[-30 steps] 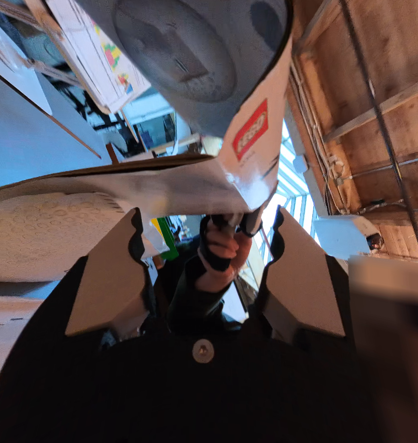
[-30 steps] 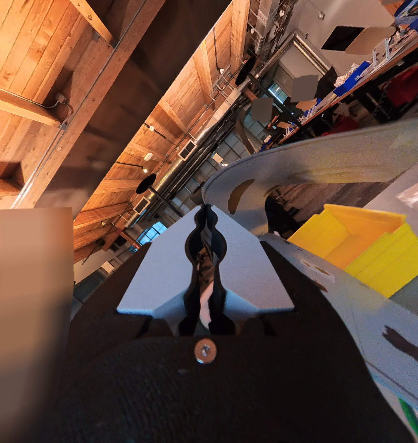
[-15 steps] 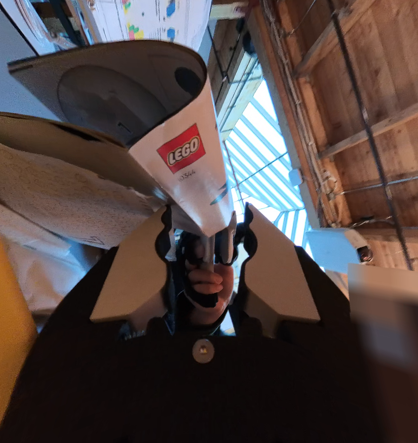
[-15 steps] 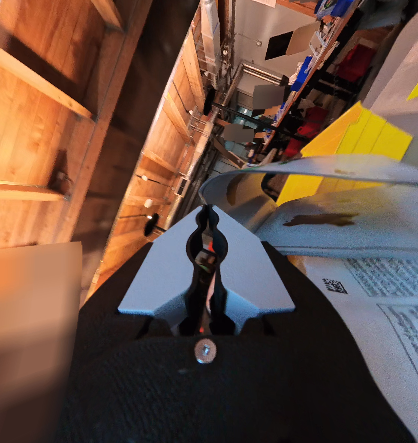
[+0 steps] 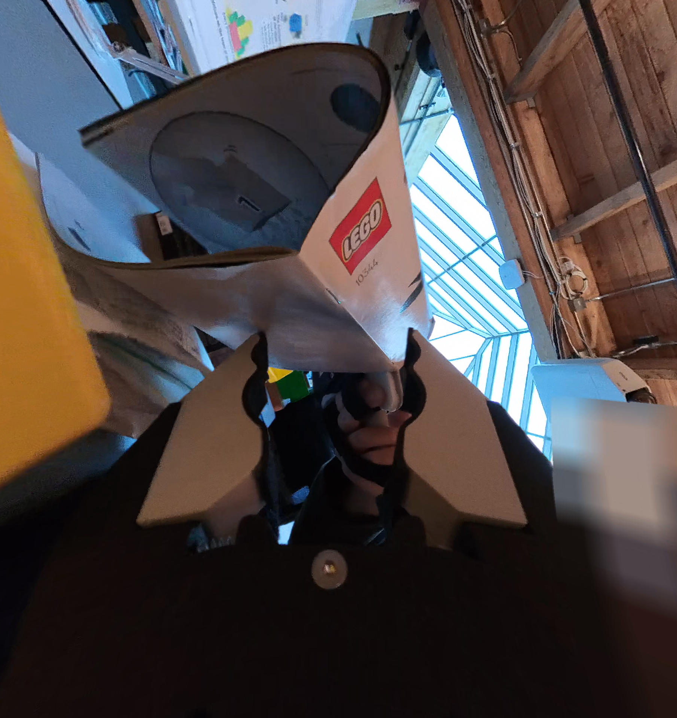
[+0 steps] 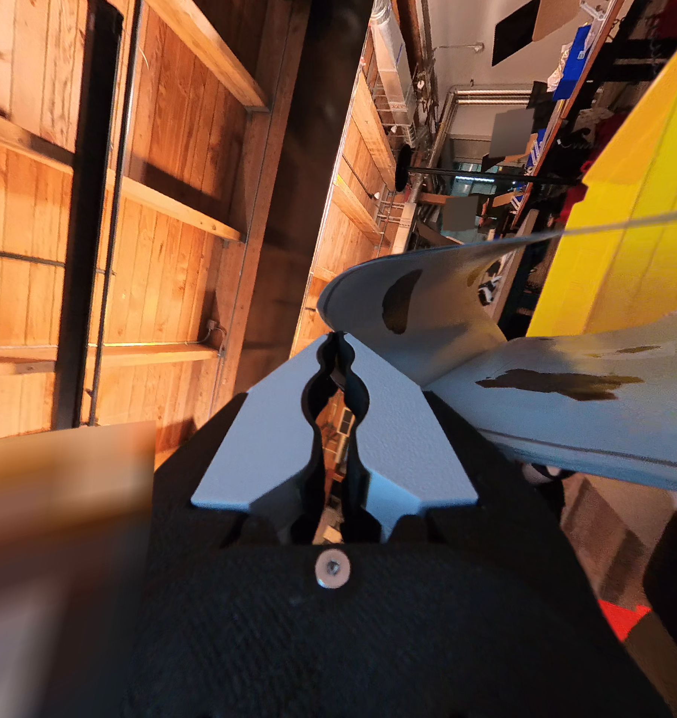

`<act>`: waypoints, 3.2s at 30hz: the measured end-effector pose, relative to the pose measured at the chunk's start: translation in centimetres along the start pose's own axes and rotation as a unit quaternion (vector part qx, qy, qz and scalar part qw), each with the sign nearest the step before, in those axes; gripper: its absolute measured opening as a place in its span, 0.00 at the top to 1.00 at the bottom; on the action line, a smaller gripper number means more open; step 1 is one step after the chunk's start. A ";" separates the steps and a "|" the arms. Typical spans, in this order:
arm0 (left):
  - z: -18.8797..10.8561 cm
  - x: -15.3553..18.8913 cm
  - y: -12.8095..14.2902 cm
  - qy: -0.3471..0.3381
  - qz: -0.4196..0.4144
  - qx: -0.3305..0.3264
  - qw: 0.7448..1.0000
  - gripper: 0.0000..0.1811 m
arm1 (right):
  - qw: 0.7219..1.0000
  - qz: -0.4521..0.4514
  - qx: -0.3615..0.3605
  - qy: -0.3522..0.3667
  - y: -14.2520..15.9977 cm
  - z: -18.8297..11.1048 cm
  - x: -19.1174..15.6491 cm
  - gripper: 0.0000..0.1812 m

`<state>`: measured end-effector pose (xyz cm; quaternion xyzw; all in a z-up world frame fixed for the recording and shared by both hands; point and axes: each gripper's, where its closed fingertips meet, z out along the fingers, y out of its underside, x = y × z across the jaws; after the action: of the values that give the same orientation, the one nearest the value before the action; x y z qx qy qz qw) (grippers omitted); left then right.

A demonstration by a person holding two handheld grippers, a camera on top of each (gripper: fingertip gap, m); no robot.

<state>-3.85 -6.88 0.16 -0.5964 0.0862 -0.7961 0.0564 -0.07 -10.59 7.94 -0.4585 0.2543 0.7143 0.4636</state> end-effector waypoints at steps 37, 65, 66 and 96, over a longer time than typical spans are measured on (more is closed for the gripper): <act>3.1 9.3 9.0 -0.215 0.611 -0.592 0.480 1.00 | 0.795 -0.530 -0.292 0.039 -2.6 -10.5 -1.6 0.47; 13.8 3.8 13.4 -0.038 0.248 -0.577 0.777 0.92 | 0.955 -0.288 -0.069 0.001 -8.9 -20.4 -11.9 1.00; 14.0 3.5 13.7 -0.019 0.240 -0.569 0.787 0.98 | 0.953 -0.295 -0.070 0.013 -9.1 -20.6 -12.0 1.00; 13.1 5.7 16.6 0.164 0.208 -0.496 0.827 1.00 | 0.918 -0.376 -0.101 0.073 -9.9 -18.3 -15.9 1.00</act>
<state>6.89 -25.15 5.75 -0.3722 0.5997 -0.7016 -0.0978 18.80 -27.49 14.47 -0.6156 0.0222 0.4739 0.6293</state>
